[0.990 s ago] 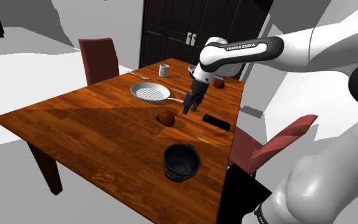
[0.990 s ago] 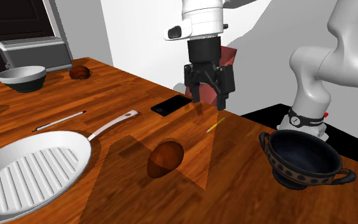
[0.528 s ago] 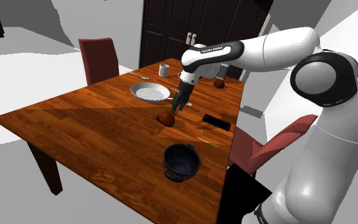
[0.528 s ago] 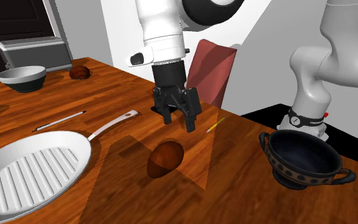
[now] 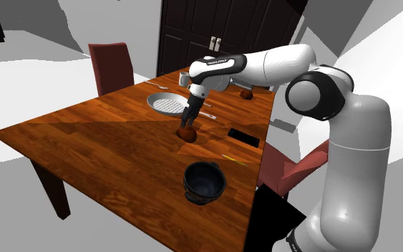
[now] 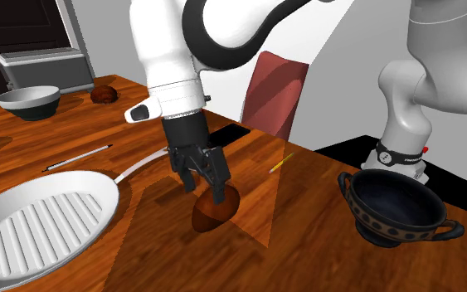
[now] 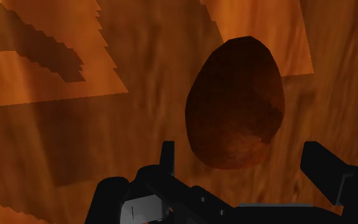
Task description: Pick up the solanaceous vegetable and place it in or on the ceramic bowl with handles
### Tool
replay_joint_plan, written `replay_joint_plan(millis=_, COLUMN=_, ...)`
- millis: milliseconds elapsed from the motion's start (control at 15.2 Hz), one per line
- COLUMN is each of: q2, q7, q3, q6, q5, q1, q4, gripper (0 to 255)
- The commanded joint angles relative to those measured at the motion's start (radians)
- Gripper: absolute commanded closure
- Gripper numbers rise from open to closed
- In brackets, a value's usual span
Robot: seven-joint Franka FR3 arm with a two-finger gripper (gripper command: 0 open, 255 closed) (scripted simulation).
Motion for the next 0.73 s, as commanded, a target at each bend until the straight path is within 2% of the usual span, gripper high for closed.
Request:
replay_joint_plan(millis=0, q2=0.008, q7=-0.006, q3=0.003, q6=0.022, q5=0.005, q1=0.003, q4=-0.014, gripper=0)
replay_joint_plan(millis=264, q2=0.022, q7=-0.011, q3=0.009, q6=0.062, q5=0.013, q1=0.010, q4=-0.040, gripper=0)
replay_joint_plan(millis=660, q2=0.022, q7=-0.011, q3=0.009, q6=0.062, q5=0.013, q1=0.010, q4=-0.039, gripper=0)
